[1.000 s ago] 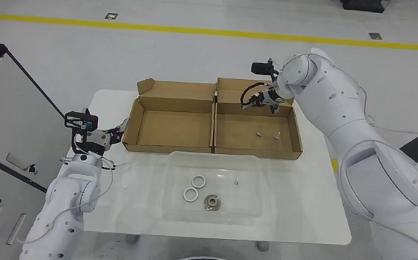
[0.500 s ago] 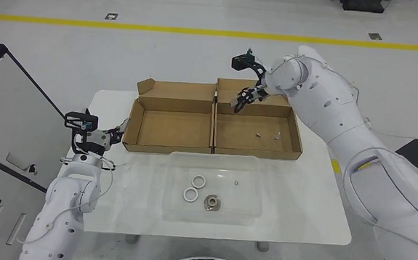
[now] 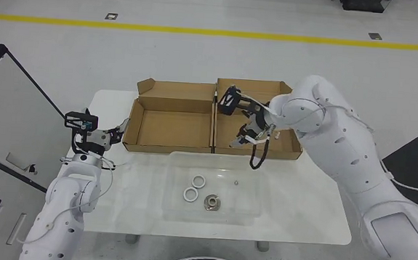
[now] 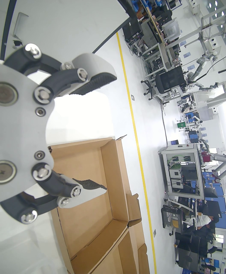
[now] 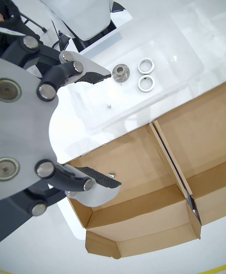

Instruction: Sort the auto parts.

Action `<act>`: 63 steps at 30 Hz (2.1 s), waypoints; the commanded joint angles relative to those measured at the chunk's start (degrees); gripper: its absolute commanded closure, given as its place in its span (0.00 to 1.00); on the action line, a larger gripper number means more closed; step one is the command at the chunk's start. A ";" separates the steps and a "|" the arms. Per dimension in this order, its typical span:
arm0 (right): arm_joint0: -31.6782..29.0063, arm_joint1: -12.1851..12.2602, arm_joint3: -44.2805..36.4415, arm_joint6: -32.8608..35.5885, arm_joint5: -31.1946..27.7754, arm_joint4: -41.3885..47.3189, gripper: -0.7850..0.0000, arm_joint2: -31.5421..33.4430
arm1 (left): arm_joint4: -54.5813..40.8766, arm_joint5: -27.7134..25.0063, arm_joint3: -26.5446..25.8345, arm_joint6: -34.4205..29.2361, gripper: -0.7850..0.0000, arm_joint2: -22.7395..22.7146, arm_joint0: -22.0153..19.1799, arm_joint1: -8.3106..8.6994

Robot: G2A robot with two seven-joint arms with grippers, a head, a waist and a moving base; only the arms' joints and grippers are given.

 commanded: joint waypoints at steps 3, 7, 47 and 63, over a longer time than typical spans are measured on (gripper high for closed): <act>-2.93 1.77 -4.97 0.46 0.66 -0.64 0.00 -1.01 | 0.00 0.00 0.00 0.00 0.00 0.00 0.00 0.00; -3.89 3.18 -7.34 0.58 0.77 -0.29 0.00 -4.39 | 0.00 0.00 0.00 0.00 0.00 0.00 0.00 0.00; 2.77 2.94 -2.57 1.15 1.42 -0.92 0.00 -26.52 | 0.00 0.00 0.00 0.00 0.00 0.00 0.00 0.00; 1.96 0.45 4.29 -0.27 2.38 -2.80 0.40 -29.82 | 0.00 0.00 0.00 0.00 0.00 0.00 0.00 0.00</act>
